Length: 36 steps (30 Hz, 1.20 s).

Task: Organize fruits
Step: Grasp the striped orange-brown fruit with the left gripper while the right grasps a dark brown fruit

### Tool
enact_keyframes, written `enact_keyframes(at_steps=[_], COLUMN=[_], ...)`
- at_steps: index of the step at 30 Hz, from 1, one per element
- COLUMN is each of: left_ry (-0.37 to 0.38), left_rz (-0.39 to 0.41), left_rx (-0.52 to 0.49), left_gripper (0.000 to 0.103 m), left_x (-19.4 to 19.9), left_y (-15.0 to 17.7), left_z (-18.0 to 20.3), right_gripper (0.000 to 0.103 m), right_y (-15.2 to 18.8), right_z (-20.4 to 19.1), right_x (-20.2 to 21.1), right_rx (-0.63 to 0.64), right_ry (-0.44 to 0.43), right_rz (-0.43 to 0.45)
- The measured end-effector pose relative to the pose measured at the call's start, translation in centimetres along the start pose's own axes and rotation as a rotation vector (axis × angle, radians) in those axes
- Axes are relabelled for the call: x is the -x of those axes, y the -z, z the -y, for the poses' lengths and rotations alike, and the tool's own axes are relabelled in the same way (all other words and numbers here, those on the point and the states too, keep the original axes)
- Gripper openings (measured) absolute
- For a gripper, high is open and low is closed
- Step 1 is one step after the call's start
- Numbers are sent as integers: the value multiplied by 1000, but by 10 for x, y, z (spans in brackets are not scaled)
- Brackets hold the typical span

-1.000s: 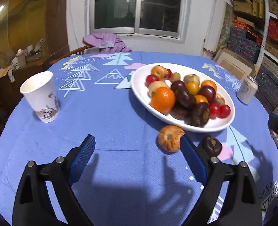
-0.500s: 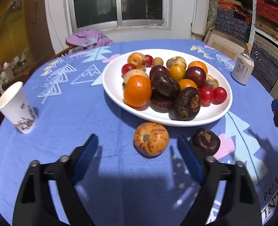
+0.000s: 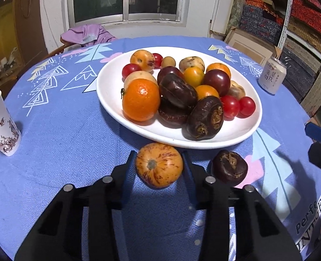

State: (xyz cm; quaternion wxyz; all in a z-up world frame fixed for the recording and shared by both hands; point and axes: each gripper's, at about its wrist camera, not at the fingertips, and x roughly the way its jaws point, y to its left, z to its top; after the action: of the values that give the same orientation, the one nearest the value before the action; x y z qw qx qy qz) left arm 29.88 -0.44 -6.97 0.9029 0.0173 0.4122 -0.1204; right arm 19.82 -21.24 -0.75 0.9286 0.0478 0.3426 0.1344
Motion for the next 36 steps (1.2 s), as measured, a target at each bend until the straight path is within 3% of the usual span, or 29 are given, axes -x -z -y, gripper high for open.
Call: enact_keyframes(at_steps=[8, 14, 21, 29, 32, 36], left_ry=[-59, -109, -87, -75, -77, -84], left_rz=[29, 68, 62, 48, 45, 43], left_rx=[28, 52, 35, 8, -2, -12], left_gripper=[40, 40, 40, 40, 40, 40], left_x=[25, 60, 64, 59, 58, 56], left_y=[11, 27, 33, 36, 36, 37], left_z=[-15, -32, -32, -25, -22, -19], right_gripper=[73, 73, 72, 69, 63, 42], right_y=[3, 16, 15, 7, 6, 7], right_z=[-5, -33, -64, -68, -67, -64], right_x=[-4, -25, -51, -81, -87, -91], right_rx=[31, 145, 237, 197, 182, 162], right_ry=[-8, -2, 40, 48, 41, 15], right_rz=[-13, -72, -115, -166, -183, -209])
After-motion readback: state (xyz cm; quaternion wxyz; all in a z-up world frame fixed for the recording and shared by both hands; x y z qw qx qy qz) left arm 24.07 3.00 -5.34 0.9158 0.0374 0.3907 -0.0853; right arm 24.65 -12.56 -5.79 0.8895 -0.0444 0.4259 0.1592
